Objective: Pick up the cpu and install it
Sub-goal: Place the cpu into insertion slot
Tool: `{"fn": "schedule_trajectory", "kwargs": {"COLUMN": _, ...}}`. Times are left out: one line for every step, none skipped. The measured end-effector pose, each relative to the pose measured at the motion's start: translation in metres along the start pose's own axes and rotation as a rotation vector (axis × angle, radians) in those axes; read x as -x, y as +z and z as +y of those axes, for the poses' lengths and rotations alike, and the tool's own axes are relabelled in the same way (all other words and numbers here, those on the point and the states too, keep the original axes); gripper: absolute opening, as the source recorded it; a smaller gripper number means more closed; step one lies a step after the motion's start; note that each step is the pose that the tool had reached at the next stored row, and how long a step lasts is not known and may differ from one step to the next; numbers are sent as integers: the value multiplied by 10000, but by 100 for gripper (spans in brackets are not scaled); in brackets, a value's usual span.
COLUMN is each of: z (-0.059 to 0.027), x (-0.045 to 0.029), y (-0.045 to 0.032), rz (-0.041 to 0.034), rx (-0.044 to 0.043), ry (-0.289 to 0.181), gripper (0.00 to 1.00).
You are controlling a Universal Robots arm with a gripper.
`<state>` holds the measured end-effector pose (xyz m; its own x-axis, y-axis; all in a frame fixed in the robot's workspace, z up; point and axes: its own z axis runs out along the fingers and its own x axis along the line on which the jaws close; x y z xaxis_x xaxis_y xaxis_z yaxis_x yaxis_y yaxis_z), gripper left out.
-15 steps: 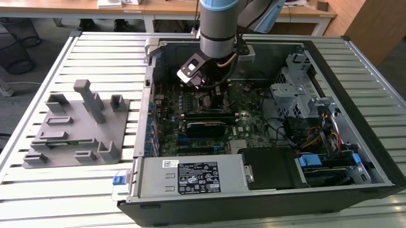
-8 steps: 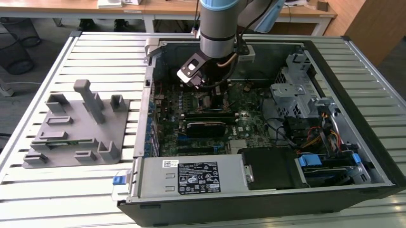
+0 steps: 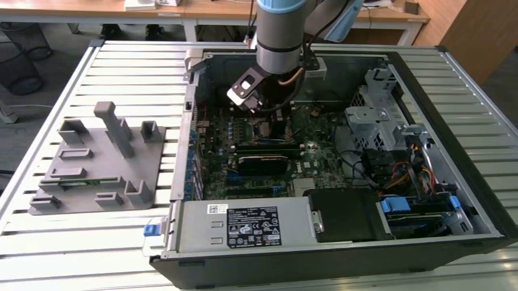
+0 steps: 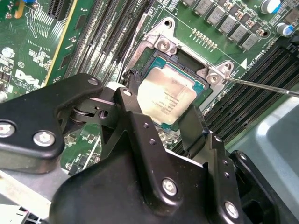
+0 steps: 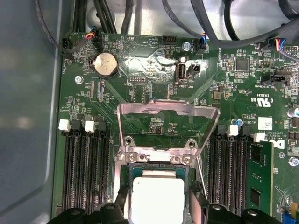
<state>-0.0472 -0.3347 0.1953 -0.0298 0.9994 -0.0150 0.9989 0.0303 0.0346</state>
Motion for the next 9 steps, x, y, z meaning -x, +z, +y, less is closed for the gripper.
{"fn": "schedule_trajectory", "kwargs": {"z": 0, "x": 0, "y": -6, "rz": 2, "rx": 1, "ry": 0, "gripper": 61}}
{"fn": "schedule_trajectory", "kwargs": {"z": 0, "x": 0, "y": -12, "rz": 1, "rx": 1, "ry": 0, "gripper": 61}}
{"fn": "schedule_trajectory", "kwargs": {"z": 1, "x": 0, "y": -18, "rz": 2, "rx": 1, "ry": 0, "gripper": 61}}
{"fn": "schedule_trajectory", "kwargs": {"z": 1, "x": 0, "y": -25, "rz": 2, "rx": 1, "ry": 0, "gripper": 61}}
{"fn": "schedule_trajectory", "kwargs": {"z": 1, "x": 1, "y": -34, "rz": 2, "rx": 1, "ry": 0, "gripper": 61}}
{"fn": "schedule_trajectory", "kwargs": {"z": 1, "x": 1, "y": -44, "rz": 2, "rx": 1, "ry": 0, "gripper": 61}}
{"fn": "schedule_trajectory", "kwargs": {"z": 2, "x": 1, "y": -55, "rz": 1, "rx": 1, "ry": 0, "gripper": 61}}
{"fn": "schedule_trajectory", "kwargs": {"z": 2, "x": 1, "y": -66, "rz": 2, "rx": 1, "ry": 0, "gripper": 61}}
{"fn": "schedule_trajectory", "kwargs": {"z": 3, "x": 1, "y": -78, "rz": 1, "rx": 1, "ry": 0, "gripper": 61}}
